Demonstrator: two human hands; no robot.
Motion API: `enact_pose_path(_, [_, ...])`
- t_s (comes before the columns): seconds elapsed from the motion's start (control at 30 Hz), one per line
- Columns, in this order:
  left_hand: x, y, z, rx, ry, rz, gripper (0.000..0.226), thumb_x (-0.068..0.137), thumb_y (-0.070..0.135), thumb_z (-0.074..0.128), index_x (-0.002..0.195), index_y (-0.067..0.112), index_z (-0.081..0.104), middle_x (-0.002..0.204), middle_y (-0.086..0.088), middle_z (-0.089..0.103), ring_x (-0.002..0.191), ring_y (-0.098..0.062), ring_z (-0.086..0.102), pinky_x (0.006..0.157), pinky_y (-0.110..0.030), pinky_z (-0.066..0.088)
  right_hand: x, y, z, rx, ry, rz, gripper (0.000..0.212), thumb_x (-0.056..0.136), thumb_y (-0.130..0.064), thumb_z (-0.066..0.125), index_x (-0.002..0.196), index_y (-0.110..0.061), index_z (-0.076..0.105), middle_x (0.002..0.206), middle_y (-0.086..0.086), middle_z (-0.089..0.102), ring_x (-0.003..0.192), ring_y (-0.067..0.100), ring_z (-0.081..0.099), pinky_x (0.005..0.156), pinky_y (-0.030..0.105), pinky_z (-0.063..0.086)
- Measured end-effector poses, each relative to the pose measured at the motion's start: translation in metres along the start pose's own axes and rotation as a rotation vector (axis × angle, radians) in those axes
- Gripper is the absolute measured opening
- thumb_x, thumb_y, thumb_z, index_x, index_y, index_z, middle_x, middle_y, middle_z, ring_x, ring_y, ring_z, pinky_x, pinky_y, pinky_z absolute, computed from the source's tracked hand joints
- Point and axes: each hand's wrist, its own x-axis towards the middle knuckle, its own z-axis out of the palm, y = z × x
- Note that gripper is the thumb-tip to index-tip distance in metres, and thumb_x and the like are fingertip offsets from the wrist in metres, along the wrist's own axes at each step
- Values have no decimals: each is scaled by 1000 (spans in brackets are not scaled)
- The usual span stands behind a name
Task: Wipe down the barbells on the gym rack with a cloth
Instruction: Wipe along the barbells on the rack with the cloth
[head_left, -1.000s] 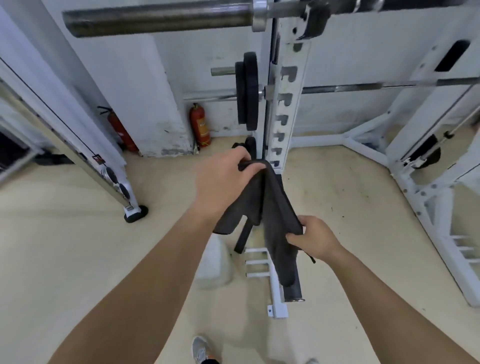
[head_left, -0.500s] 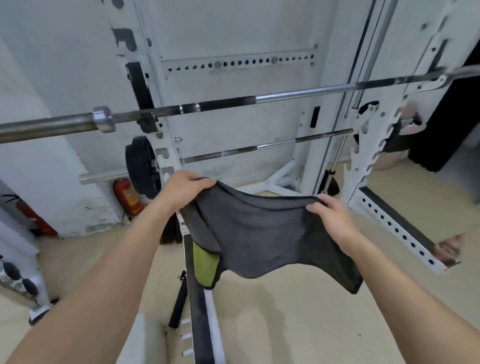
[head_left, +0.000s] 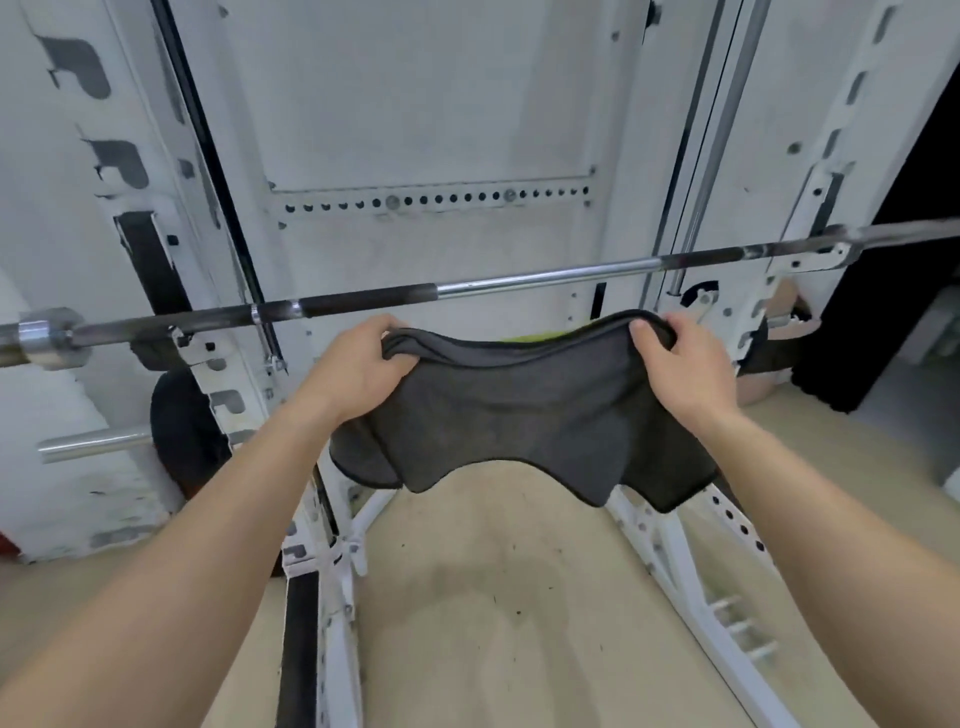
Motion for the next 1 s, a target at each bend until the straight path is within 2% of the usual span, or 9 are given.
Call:
enact_pose_path(0.1, [53, 20, 5, 105, 186, 1, 19, 85, 41, 59, 104, 39, 59, 98, 13, 66, 91, -17, 58, 77, -35, 48, 63, 11, 9, -182, 66, -103, 36, 94, -56, 45, 83, -22, 49, 72, 0, 57, 73, 29, 53, 61, 37, 36])
enact_pose_path(0.33, [182, 52, 9, 463, 425, 60, 27, 84, 47, 49, 93, 22, 54, 68, 2, 58, 65, -26, 53, 55, -32, 40, 219, 11, 20, -398, 103, -375, 41, 92, -57, 44, 106, -19, 49, 84, 2, 56, 76, 27, 50, 64, 38, 41])
enact_pose_path(0.43, [227, 47, 30, 564, 365, -2, 38, 85, 50, 47, 104, 17, 52, 82, -3, 62, 74, -28, 55, 60, -34, 42, 277, 19, 46, -375, -63, -426, 49, 93, -59, 44, 116, -16, 50, 100, 8, 58, 90, 31, 53, 70, 40, 41])
enact_pose_path(0.53, [244, 27, 81, 662, 107, -131, 55, 91, 60, 38, 119, 14, 50, 111, -11, 62, 96, -35, 58, 77, -43, 47, 296, 49, 100, -477, -323, -412, 59, 96, -57, 39, 137, -15, 43, 130, 16, 52, 121, 37, 47, 95, 48, 41])
enact_pose_path(0.6, [237, 18, 111, 686, 34, -150, 57, 98, 56, 27, 133, 15, 46, 125, -14, 56, 102, -38, 58, 81, -45, 47, 287, 73, 132, -531, -342, -438, 58, 100, -53, 27, 143, -18, 42, 132, 16, 51, 123, 37, 45, 99, 51, 40])
enact_pose_path(0.7, [226, 18, 127, 695, 208, 51, 48, 103, 46, 22, 127, 22, 56, 118, -8, 62, 94, -31, 62, 78, -42, 51, 268, 90, 153, -431, -84, -627, 46, 102, -38, 31, 128, -12, 58, 121, 14, 58, 109, 34, 54, 91, 47, 42])
enact_pose_path(0.77, [221, 25, 131, 691, 200, 60, 56, 102, 52, 15, 87, 26, 62, 79, 2, 63, 69, -22, 58, 65, -37, 50, 253, 90, 161, -354, -45, -784, 45, 102, -45, 35, 114, -12, 64, 109, 8, 64, 98, 32, 61, 88, 44, 41])
enact_pose_path(0.83, [224, 34, 140, 737, 206, -18, 65, 98, 59, 10, 64, 23, 52, 56, 4, 52, 54, -21, 51, 53, -32, 41, 248, 80, 167, -384, -124, -822, 56, 96, -61, 36, 103, -13, 64, 96, 4, 67, 86, 29, 63, 82, 41, 44])
enact_pose_path(1.0, [247, 69, 184, 928, 293, -31, 60, 99, 42, 7, 65, 20, 51, 48, 4, 37, 43, -23, 33, 45, -27, 13, 253, 58, 188, -340, -29, -957, 49, 101, -48, 33, 79, -13, 60, 67, 4, 61, 56, 27, 57, 55, 33, 30])
